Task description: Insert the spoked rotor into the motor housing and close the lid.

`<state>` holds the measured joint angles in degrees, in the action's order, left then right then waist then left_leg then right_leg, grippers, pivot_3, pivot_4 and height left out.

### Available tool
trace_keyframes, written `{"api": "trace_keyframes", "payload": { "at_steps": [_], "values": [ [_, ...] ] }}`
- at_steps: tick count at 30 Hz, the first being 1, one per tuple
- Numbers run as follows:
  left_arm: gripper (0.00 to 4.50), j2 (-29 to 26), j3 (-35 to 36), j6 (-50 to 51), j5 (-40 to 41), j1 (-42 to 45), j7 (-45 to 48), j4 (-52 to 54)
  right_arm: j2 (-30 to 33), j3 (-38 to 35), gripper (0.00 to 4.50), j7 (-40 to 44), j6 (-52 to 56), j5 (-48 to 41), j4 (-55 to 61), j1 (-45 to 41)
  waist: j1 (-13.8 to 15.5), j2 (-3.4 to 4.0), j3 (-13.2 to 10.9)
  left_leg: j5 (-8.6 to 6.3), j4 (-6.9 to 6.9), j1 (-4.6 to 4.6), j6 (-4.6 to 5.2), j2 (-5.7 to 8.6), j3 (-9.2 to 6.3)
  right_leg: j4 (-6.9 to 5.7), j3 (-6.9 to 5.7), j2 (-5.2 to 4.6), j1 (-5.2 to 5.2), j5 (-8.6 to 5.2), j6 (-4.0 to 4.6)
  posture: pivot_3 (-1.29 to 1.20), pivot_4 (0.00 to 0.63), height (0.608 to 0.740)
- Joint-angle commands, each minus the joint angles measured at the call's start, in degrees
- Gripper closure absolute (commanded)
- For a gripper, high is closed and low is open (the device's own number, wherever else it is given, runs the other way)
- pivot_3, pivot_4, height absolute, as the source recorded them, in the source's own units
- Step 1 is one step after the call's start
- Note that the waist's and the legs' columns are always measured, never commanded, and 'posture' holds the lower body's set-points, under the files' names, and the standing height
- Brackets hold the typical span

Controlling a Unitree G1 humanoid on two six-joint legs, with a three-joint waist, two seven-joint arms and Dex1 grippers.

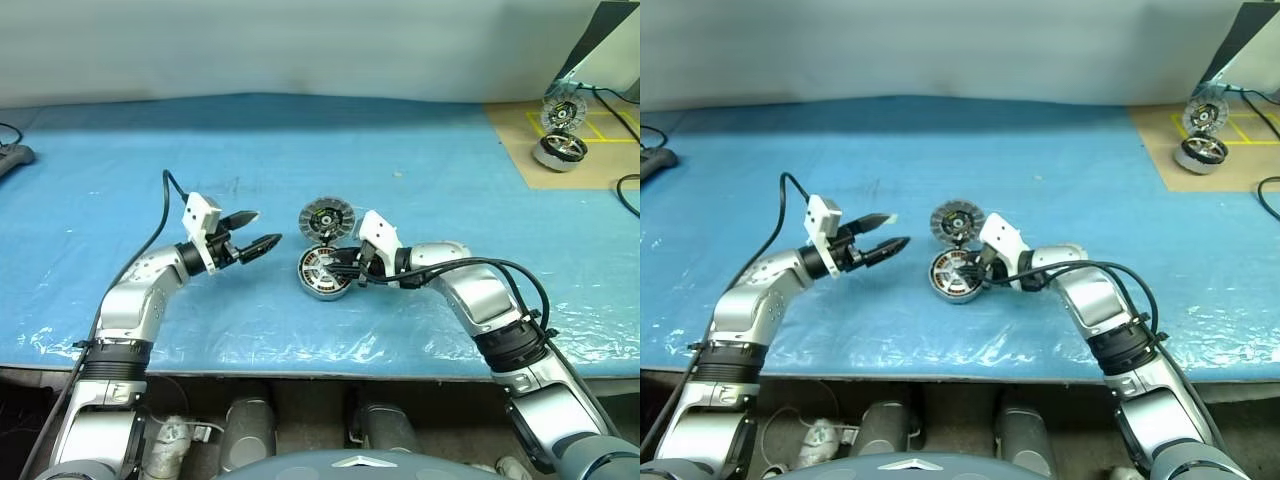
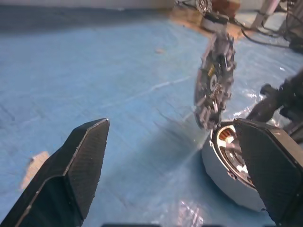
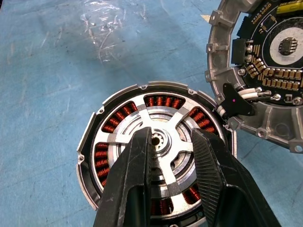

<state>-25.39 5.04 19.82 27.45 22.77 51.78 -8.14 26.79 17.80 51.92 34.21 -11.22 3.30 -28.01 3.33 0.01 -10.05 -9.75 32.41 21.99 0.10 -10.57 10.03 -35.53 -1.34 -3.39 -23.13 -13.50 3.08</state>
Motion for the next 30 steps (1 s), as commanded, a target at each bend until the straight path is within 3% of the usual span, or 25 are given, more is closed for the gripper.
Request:
{"api": "trace_keyframes", "payload": {
  "at_steps": [1,4,11,14,19,24,27,30],
  "values": [
    [0.00,4.95,-0.27,-5.38,-1.80,7.18,-2.04,-8.15,0.07,-3.99,4.04,0.51,2.62,-3.96,3.74,-0.14,0.48,0.00,0.00,0.00,0.01,0.00,0.00,-0.01,0.00,0.00,0.00,0.00,0.00,0.00,0.00,0.00,0.150,0.740],
    [0.00,12.87,-1.19,-10.46,-4.18,17.88,-3.61,-23.23,0.46,-6.75,4.04,0.05,5.03,-6.16,6.69,-0.60,2.17,0.01,-0.02,0.00,0.16,0.07,0.05,0.02,0.00,-0.05,-0.02,-0.04,0.07,0.02,-0.03,0.00,0.150,0.740],
    [0.00,17.73,-1.10,-22.26,-9.87,32.27,-2.41,-46.82,4.21,-14.43,4.04,-2.66,12.23,-12.32,18.64,4.68,2.28,-0.23,-0.13,0.13,0.12,0.10,0.09,0.13,-0.05,0.11,-0.01,-0.12,0.07,0.11,-0.19,0.00,0.150,0.740],
    [0.96,18.98,0.86,-23.58,-9.28,36.15,-1.31,-52.79,6.06,-19.19,4.50,-4.84,15.45,-15.21,24.31,10.37,2.60,-0.23,-0.13,0.16,-0.06,0.11,0.11,0.18,-0.07,0.17,-0.03,-0.11,0.07,0.19,-0.33,0.00,0.150,0.740],
    [2.72,19.38,7.03,-16.98,-4.70,41.48,2.43,-58.46,7.34,-23.18,4.50,-9.31,18.48,-16.73,30.10,18.30,2.56,-0.29,-0.17,0.16,-0.16,0.21,0.08,0.23,-0.12,0.41,-0.10,-0.12,0.04,0.23,-0.40,0.00,0.150,0.740],
    [4.47,18.75,4.81,-10.97,-7.70,41.96,13.47,-61.08,6.89,-22.92,4.50,-13.07,18.91,-16.56,31.00,20.10,2.47,-0.29,-0.17,0.09,-0.17,0.10,-0.10,0.31,-0.13,0.55,-0.10,-0.20,0.18,0.14,-0.26,0.00,0.150,0.740],
    [4.47,17.77,1.65,-4.24,-10.50,42.20,21.41,-62.59,6.87,-22.44,4.50,-14.22,18.86,-17.00,30.88,19.89,2.55,-0.28,-0.17,0.09,-0.18,0.09,-0.09,0.36,-0.13,0.58,-0.11,-0.28,0.20,0.15,-0.27,0.00,0.150,0.740],
    [4.47,17.73,0.95,-4.89,-12.56,41.67,20.59,-63.49,7.10,-22.10,4.50,-14.86,18.78,-17.32,31.01,20.09,2.67,-0.29,-0.17,0.10,-0.26,0.13,-0.07,0.40,-0.13,0.65,-0.14,-0.35,0.19,0.15,-0.27,0.00,0.150,0.740]
  ]
}}
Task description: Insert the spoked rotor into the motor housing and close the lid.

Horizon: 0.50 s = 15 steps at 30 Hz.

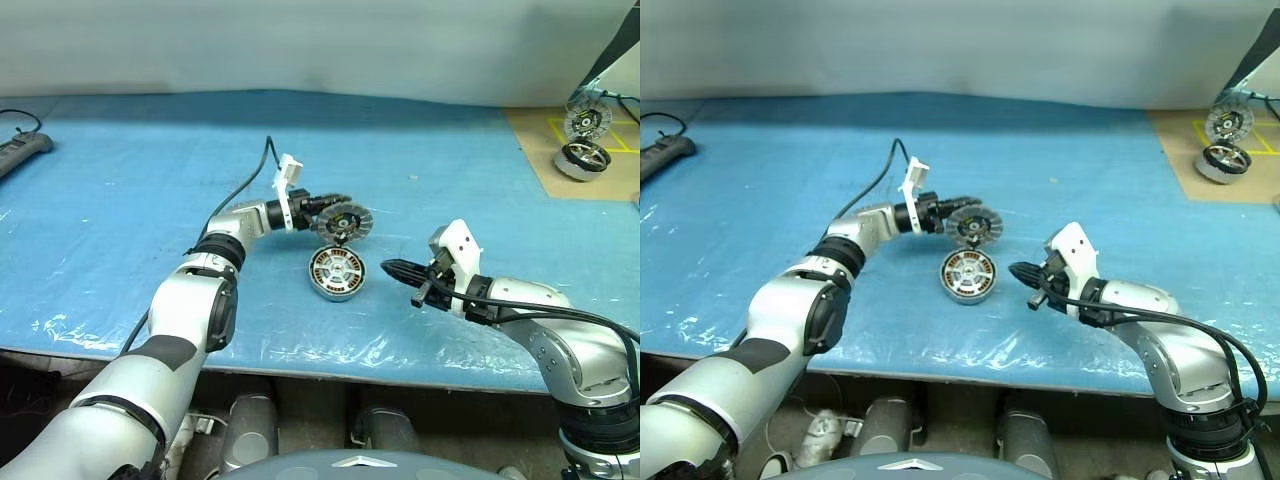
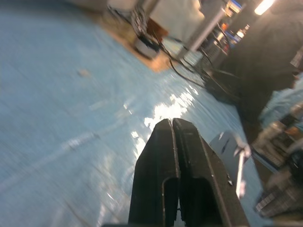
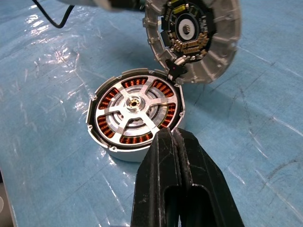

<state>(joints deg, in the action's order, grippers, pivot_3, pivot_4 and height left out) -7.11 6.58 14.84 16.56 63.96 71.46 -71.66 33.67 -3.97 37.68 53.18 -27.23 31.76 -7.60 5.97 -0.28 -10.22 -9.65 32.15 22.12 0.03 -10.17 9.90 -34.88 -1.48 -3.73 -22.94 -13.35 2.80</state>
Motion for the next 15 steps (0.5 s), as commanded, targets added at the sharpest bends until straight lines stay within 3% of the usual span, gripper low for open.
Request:
{"api": "trace_keyframes", "payload": {
  "at_steps": [1,10,15],
  "values": [
    [4.47,-0.54,-0.93,-0.26,-2.41,0.30,0.89,-0.13,0.69,-0.07,4.50,-0.69,-0.33,-1.02,2.62,-0.04,0.04,0.00,0.00,0.02,-0.02,0.01,0.03,0.01,0.00,0.03,-0.01,-0.02,0.00,0.00,0.00,0.00,0.150,0.740],
    [4.47,-0.14,-3.28,3.54,-3.10,0.05,15.96,4.81,2.82,-2.26,4.50,-0.05,-0.45,-2.81,2.67,0.70,0.13,-0.01,-0.01,-0.01,-0.09,0.04,0.34,0.27,0.00,0.08,-0.10,-0.35,0.00,0.00,-0.01,0.00,0.150,0.740],
    [4.47,0.43,-9.46,2.28,-5.79,-3.33,20.95,11.23,5.08,-6.68,4.50,0.85,-0.02,-5.56,2.34,0.87,0.17,-0.01,-0.01,-0.05,-0.11,0.05,0.52,0.35,0.01,0.09,-0.12,-0.48,0.02,-0.01,-0.01,0.00,0.150,0.740]
  ]
}}
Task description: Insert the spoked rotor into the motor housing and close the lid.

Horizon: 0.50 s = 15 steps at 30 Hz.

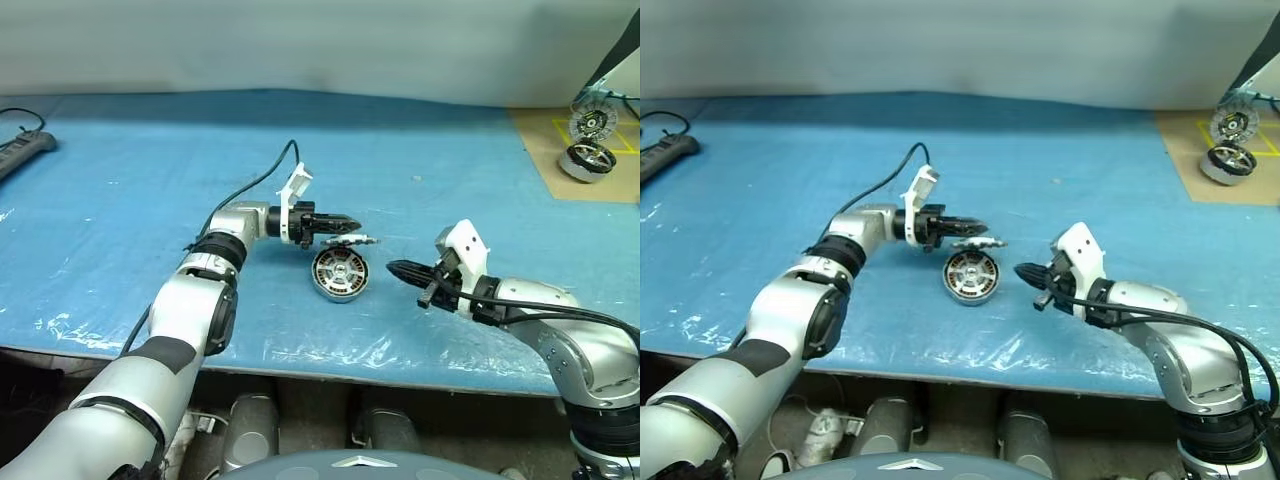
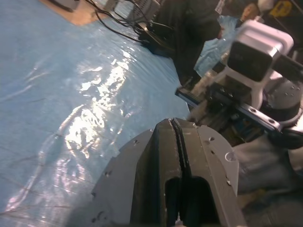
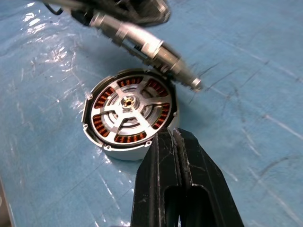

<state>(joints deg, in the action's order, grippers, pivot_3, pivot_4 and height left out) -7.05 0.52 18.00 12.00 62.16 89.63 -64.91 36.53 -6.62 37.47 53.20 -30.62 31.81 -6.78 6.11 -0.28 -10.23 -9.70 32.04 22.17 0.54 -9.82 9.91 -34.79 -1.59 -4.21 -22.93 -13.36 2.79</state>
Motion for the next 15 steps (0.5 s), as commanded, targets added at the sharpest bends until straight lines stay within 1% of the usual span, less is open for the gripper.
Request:
{"api": "trace_keyframes", "payload": {
  "at_steps": [1,4,7,11,14,15],
  "values": [
    [4.47,0.21,-5.40,-2.19,-1.61,-2.73,2.85,5.98,3.98,-4.33,4.50,1.93,-0.64,-1.67,2.06,0.65,0.06,0.00,0.00,-0.01,0.00,0.01,0.05,0.01,0.00,0.01,0.00,-0.01,0.00,0.00,0.00,0.00,0.150,0.740],
    [4.47,-0.07,-8.85,-5.91,-3.28,-5.71,2.87,8.45,7.43,-4.86,4.50,3.52,-1.91,-1.31,0.97,1.06,0.09,0.00,0.00,-0.05,0.01,0.01,0.13,0.00,0.02,0.03,-0.02,-0.02,0.02,-0.01,-0.01,0.00,0.150,0.740],
    [4.47,-0.25,-10.61,-6.64,-3.60,-7.90,2.79,9.93,8.60,-4.54,4.50,3.71,-2.85,-1.05,-0.15,-0.41,-0.02,0.00,0.00,-0.05,0.01,0.00,0.14,-0.02,0.02,0.02,-0.04,-0.02,0.01,-0.02,-0.03,0.00,0.150,0.740],
    [4.47,-1.59,-15.49,-9.86,-5.29,-13.14,2.87,13.46,6.92,-2.57,4.50,1.95,-3.10,-0.84,-1.25,-3.00,-0.07,0.03,0.02,-0.03,0.02,-0.05,0.17,-0.02,0.02,0.01,-0.05,-0.02,0.07,-0.02,-0.03,0.00,0.150,0.740],
    [4.47,-2.40,-15.72,-10.89,-6.59,-14.78,1.74,13.47,5.71,0.08,4.50,1.21,-4.13,0.05,-1.25,-3.95,-0.06,0.07,0.04,-0.06,-0.02,-0.23,0.13,-0.04,0.02,0.03,-0.07,-0.02,0.27,-0.04,-0.04,0.00,0.150,0.740],
    [4.47,-2.64,-15.02,-10.53,-5.91,-14.85,1.49,13.97,5.29,0.65,4.50,1.29,-4.34,-0.19,-1.15,-4.37,-0.05,0.08,0.05,-0.09,-0.03,-0.28,0.07,-0.04,0.02,0.04,-0.06,-0.02,0.30,-0.04,-0.04,0.00,0.150,0.740]
  ]
}}
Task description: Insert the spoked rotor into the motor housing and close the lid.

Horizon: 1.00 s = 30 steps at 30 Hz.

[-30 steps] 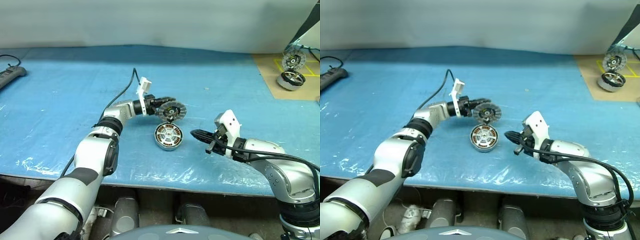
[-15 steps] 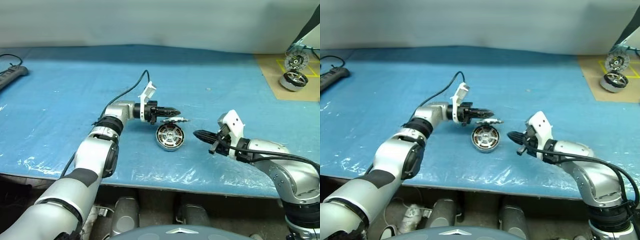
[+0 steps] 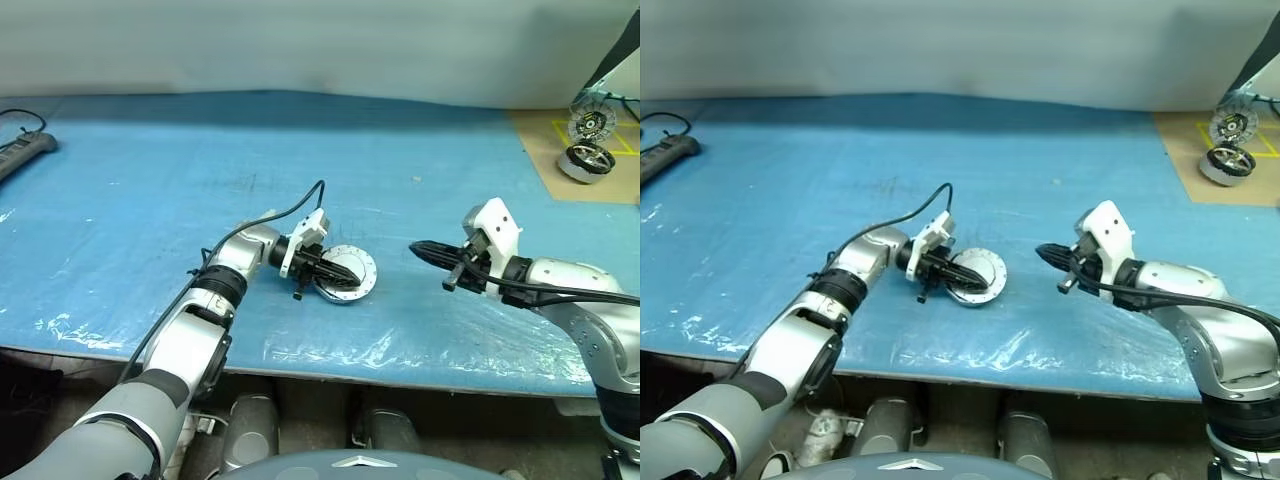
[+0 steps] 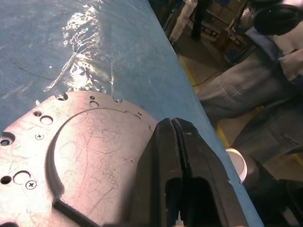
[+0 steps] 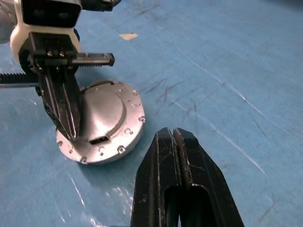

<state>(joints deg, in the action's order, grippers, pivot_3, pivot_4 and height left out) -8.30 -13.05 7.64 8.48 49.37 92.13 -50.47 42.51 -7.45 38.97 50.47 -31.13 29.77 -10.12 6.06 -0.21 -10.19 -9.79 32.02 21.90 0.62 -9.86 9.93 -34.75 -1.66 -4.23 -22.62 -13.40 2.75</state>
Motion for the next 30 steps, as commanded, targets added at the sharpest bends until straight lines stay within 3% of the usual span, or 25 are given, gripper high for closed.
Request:
{"api": "trace_keyframes", "payload": {
  "at_steps": [1,4,8,11,18,22,30],
  "values": [
    [4.47,-1.56,-0.35,1.45,-1.03,-1.77,-1.07,0.41,-1.13,1.86,4.50,-0.09,-1.61,-0.15,0.96,-1.61,0.01,0.01,0.00,-0.04,0.00,-0.04,-0.06,0.00,0.00,0.00,0.00,0.00,0.04,0.00,0.00,0.00,0.150,0.740],
    [4.47,-2.34,4.72,10.03,5.66,0.01,-0.67,6.11,-2.27,2.27,4.50,1.48,-0.69,-3.08,1.30,-3.31,-0.22,0.02,-0.02,-0.03,0.01,-0.05,-0.07,0.03,0.00,-0.02,0.02,-0.02,0.03,0.00,-0.01,0.00,0.150,0.740],
    [4.47,-5.80,8.26,19.32,12.87,-2.41,-1.16,22.72,-2.26,5.52,4.50,1.62,-2.84,-0.51,0.41,-5.66,-0.30,0.05,-0.08,-0.02,0.00,0.17,-0.08,0.00,0.00,-0.03,0.00,-0.02,-0.18,0.00,0.00,0.00,0.150,0.740],
    [4.50,-9.68,8.76,24.80,16.25,-8.43,-3.77,36.58,-3.81,8.91,3.91,-0.13,-6.66,3.65,-1.79,-7.88,-0.73,0.09,-0.06,0.18,-0.16,0.28,-0.06,0.02,0.06,-0.02,0.01,-0.02,-0.38,-0.01,0.02,0.00,0.150,0.740],
    [4.50,-15.17,9.91,8.33,9.49,-28.14,-15.02,47.48,-5.36,18.22,1.38,3.53,-13.53,9.76,-5.68,-9.47,-0.86,0.24,-0.02,0.17,-0.65,0.34,-0.06,0.00,0.14,0.00,-0.02,0.03,-0.62,-0.17,0.00,0.00,0.150,0.740],
    [4.50,-15.55,11.97,10.62,12.09,-30.69,-20.75,50.00,-5.78,21.38,0.03,7.07,-15.80,11.71,-10.16,-12.07,-0.43,0.18,-0.06,0.07,-0.56,0.41,-0.16,0.02,0.13,0.00,-0.03,0.01,-0.61,-0.17,0.00,0.00,0.150,0.740],
    [4.50,-15.45,11.89,12.50,13.35,-27.88,-25.57,46.98,-7.14,25.34,0.03,9.68,-20.07,16.87,-17.07,-13.90,-0.74,0.18,-0.06,0.12,-0.34,0.13,-0.17,0.01,0.13,-0.12,0.06,0.02,-0.35,-0.14,-0.03,0.00,0.150,0.740]
  ]
}}
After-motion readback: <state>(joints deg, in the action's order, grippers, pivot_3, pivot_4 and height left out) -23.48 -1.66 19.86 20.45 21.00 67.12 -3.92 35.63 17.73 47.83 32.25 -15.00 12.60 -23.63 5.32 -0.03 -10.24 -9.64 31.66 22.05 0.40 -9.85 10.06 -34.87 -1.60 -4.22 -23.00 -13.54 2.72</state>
